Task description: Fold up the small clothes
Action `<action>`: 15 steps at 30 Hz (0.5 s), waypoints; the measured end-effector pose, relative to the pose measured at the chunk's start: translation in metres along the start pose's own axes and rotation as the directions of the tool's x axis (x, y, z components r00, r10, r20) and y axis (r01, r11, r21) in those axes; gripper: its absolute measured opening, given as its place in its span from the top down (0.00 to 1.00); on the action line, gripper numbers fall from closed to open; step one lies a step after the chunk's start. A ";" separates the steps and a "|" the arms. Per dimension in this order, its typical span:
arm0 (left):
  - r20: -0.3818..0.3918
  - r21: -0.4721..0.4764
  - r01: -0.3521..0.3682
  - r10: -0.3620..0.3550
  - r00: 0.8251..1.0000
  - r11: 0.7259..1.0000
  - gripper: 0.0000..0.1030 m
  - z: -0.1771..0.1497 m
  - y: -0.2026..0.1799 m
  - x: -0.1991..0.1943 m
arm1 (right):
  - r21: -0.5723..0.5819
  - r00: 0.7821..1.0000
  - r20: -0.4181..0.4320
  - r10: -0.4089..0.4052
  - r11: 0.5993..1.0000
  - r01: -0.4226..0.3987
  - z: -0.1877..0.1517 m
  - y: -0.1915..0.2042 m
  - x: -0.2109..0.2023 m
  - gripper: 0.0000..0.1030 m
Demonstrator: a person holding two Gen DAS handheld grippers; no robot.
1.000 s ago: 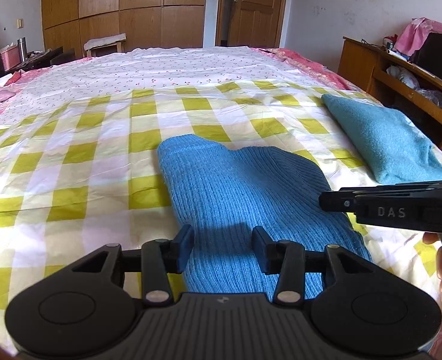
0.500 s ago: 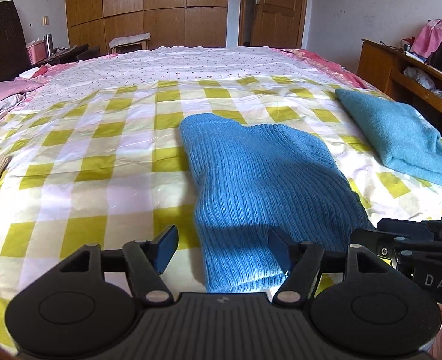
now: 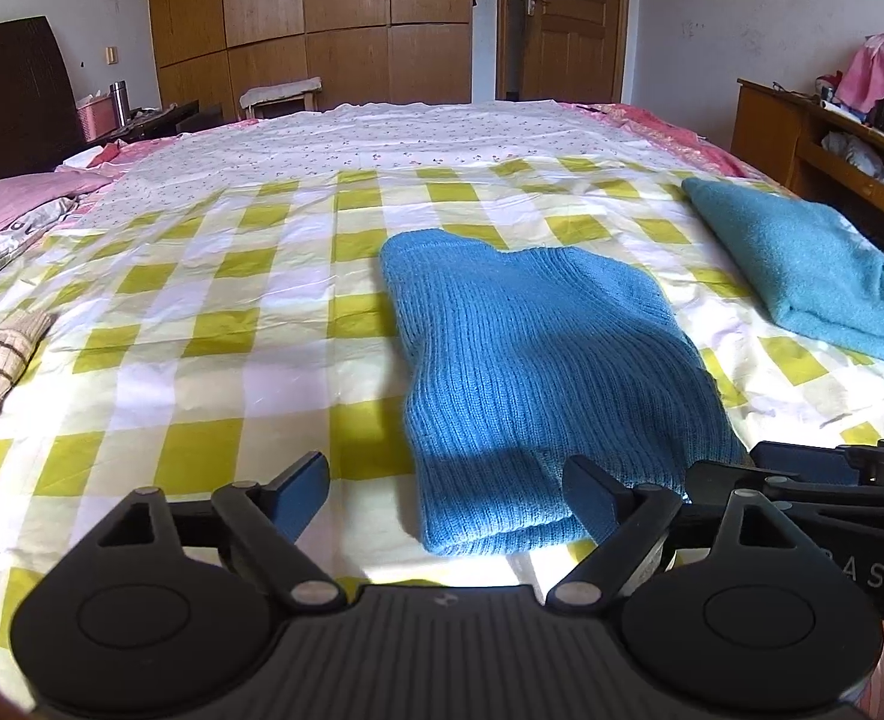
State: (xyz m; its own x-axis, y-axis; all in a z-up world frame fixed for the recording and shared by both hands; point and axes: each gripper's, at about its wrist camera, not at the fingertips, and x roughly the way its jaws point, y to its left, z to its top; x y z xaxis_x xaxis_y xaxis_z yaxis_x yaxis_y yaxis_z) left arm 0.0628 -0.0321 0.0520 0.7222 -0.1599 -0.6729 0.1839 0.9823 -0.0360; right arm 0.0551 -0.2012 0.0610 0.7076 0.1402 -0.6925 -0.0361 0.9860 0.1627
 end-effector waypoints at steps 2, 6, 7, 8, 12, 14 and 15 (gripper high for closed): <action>0.010 -0.002 -0.003 0.003 1.000 1.000 0.12 -0.001 0.000 -0.002 | 0.004 1.000 0.000 0.005 1.000 -0.005 0.000 -0.001 0.000 0.63; 0.014 -0.005 -0.007 0.007 1.000 1.000 0.12 -0.002 0.000 -0.002 | 0.005 1.000 0.000 0.008 1.000 -0.008 0.000 -0.001 0.000 0.63; 0.013 -0.008 -0.005 0.005 1.000 1.000 0.12 -0.002 0.000 -0.002 | 0.005 1.000 0.000 0.008 1.000 -0.008 -0.001 -0.001 0.000 0.63; 0.012 -0.010 -0.003 0.003 1.000 1.000 0.12 -0.002 0.000 -0.002 | 0.007 1.000 0.000 0.009 1.000 -0.009 -0.001 -0.001 0.000 0.63; 0.013 -0.014 -0.002 0.002 1.000 1.000 0.13 -0.002 0.000 -0.002 | 0.022 1.000 -0.005 0.017 1.000 -0.016 -0.001 -0.002 0.000 0.63; 0.012 -0.014 -0.004 0.004 1.000 1.000 0.13 -0.003 0.000 -0.002 | 0.022 1.000 -0.006 0.016 1.000 -0.016 -0.001 -0.002 0.000 0.63; 0.011 -0.015 -0.005 0.005 1.000 1.000 0.13 -0.003 -0.001 -0.002 | 0.023 1.000 -0.006 0.017 1.000 -0.017 -0.001 -0.002 0.000 0.63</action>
State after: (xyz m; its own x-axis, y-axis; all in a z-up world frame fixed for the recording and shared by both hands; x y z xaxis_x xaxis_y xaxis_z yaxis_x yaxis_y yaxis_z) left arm 0.0597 -0.0323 0.0511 0.7306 -0.1558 -0.6648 0.1703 0.9844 -0.0435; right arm 0.0544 -0.2036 0.0599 0.7024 0.1572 -0.6942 -0.0317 0.9812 0.1902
